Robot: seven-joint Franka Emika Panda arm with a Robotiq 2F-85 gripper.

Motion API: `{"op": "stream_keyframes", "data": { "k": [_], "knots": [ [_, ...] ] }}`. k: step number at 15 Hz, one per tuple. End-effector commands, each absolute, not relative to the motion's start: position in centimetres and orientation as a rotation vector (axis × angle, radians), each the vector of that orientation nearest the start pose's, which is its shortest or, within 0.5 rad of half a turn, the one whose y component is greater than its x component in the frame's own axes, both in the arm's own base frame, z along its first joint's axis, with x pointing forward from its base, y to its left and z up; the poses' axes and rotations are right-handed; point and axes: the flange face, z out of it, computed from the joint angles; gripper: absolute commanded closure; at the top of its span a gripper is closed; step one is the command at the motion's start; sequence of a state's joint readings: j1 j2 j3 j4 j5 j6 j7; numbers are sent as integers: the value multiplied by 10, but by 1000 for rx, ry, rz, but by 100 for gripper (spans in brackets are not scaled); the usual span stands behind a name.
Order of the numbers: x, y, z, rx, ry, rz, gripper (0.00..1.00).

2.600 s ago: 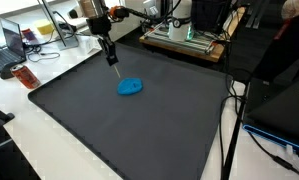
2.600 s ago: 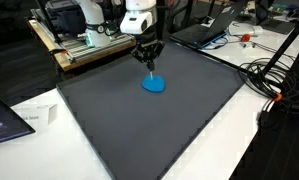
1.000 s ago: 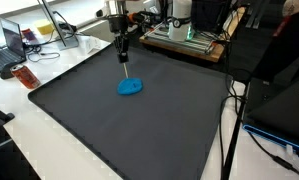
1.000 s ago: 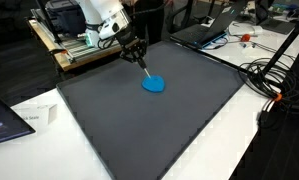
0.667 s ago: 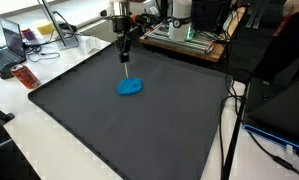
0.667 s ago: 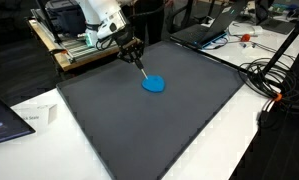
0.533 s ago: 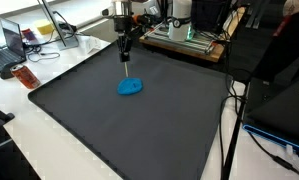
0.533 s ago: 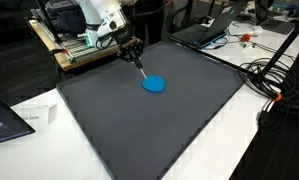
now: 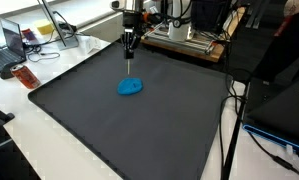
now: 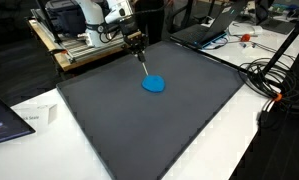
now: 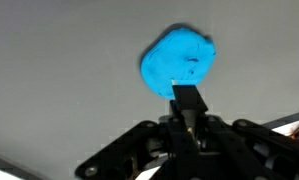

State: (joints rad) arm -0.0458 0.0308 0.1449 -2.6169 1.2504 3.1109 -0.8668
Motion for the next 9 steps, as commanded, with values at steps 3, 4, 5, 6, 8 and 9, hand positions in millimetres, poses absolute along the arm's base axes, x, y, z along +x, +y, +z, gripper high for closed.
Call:
{"op": "stream_keyframes", "data": {
  "k": [3,4,5,6,8,9],
  "knots": [
    [417,-3,257,-2962,386,-726,97],
    [415,1,256,-2972,393,-736,97],
    [412,4,253,-2992,406,-746,97],
    [410,8,250,-3005,413,-755,97],
    [406,14,244,-3022,429,-772,97],
    [405,16,240,-3032,430,-778,97]
  ]
}}
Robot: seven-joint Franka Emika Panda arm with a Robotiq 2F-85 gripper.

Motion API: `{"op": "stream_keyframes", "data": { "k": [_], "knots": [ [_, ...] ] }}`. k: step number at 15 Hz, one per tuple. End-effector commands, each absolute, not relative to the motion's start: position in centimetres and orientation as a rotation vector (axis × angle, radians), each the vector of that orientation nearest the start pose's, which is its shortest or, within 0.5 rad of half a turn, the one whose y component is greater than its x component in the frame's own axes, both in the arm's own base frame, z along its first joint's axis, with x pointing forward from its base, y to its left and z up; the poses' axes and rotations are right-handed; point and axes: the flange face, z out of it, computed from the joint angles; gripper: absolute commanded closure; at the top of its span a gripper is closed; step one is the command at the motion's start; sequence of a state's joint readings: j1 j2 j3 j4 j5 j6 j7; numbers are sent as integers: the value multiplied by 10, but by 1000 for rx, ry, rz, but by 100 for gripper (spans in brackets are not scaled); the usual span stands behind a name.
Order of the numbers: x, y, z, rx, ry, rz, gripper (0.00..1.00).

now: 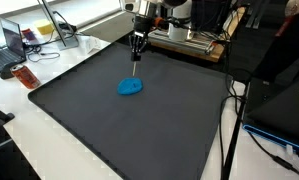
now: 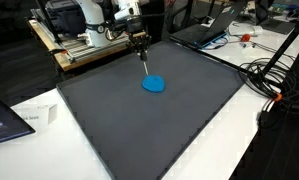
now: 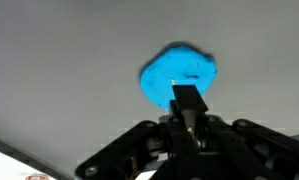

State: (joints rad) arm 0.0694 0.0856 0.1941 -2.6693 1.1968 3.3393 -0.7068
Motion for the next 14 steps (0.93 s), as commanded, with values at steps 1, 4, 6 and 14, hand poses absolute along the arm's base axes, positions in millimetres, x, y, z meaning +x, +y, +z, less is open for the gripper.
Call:
{"op": "stream_keyframes", "data": {
  "k": [1,4,6,14],
  "knots": [
    [406,15,239,-3044,434,-770,97],
    [402,23,238,-3055,450,-778,97],
    [401,30,241,-3058,439,-799,97],
    [411,55,252,-3082,399,-839,97]
  ]
}}
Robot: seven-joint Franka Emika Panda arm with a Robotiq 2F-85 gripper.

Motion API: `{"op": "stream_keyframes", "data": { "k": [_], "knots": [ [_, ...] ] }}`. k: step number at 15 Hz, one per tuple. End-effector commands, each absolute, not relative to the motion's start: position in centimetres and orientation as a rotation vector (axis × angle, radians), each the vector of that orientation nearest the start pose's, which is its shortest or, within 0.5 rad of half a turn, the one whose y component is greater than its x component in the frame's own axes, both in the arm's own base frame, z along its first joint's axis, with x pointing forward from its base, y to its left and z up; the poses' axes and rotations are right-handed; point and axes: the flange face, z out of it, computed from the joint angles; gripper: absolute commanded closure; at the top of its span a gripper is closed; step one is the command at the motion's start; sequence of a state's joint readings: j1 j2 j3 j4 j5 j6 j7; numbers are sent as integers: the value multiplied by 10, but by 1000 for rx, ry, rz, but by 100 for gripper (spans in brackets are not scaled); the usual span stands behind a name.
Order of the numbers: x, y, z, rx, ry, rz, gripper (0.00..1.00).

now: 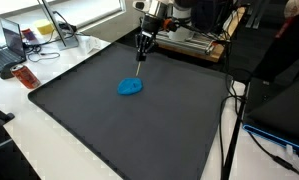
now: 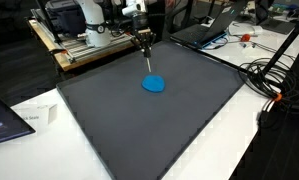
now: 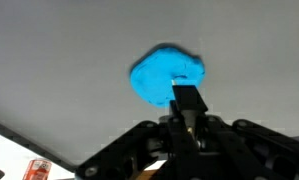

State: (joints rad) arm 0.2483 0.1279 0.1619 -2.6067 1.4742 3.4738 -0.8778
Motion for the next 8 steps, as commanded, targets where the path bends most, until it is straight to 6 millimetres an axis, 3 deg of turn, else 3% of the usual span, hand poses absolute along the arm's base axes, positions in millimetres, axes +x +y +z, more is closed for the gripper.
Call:
{"op": "stream_keyframes", "data": {
  "k": [1,6,8],
  "knots": [
    [412,57,251,-3089,401,-830,97],
    [421,72,253,-3127,415,-775,97],
    [427,82,269,-3136,404,-785,97]
  ]
}}
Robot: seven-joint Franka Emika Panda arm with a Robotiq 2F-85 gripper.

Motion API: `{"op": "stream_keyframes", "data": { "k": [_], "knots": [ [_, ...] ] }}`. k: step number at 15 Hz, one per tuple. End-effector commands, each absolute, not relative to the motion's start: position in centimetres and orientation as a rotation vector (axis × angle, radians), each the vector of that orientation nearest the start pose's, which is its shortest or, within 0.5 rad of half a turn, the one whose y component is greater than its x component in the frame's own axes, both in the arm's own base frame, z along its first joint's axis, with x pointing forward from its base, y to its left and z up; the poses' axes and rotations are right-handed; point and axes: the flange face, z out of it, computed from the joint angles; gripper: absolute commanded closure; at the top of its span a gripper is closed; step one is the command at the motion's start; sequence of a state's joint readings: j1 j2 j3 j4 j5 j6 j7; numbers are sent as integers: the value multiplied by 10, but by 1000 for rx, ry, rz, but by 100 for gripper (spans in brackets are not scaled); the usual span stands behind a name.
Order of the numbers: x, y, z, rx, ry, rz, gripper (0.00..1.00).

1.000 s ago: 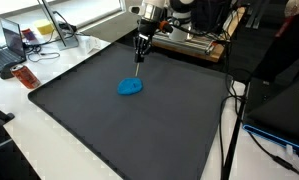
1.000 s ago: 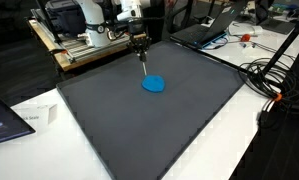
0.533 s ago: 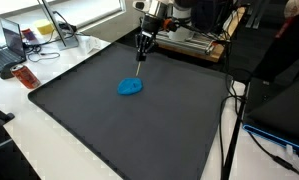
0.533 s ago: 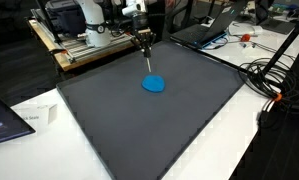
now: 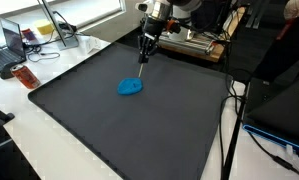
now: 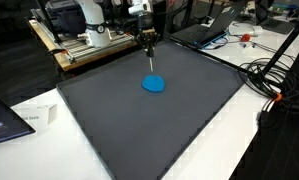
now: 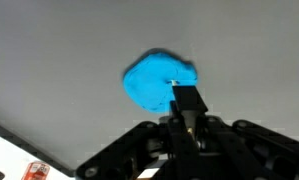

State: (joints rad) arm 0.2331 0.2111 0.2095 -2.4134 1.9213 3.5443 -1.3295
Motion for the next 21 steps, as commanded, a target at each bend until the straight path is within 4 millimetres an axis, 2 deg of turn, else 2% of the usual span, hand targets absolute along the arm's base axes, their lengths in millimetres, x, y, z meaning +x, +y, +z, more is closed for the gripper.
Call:
{"op": "stream_keyframes", "data": {
  "k": [1,4,7,8,15,19,21],
  "knots": [
    [416,75,256,-3125,405,-778,88],
    [426,82,269,-3121,396,-802,88],
    [426,81,268,-3124,396,-800,88],
    [430,81,274,-3122,390,-819,97],
    [452,84,290,-3161,347,-859,97],
    [467,80,291,-3168,317,-840,97],
    [474,76,285,-3183,314,-789,97]
  ]
}}
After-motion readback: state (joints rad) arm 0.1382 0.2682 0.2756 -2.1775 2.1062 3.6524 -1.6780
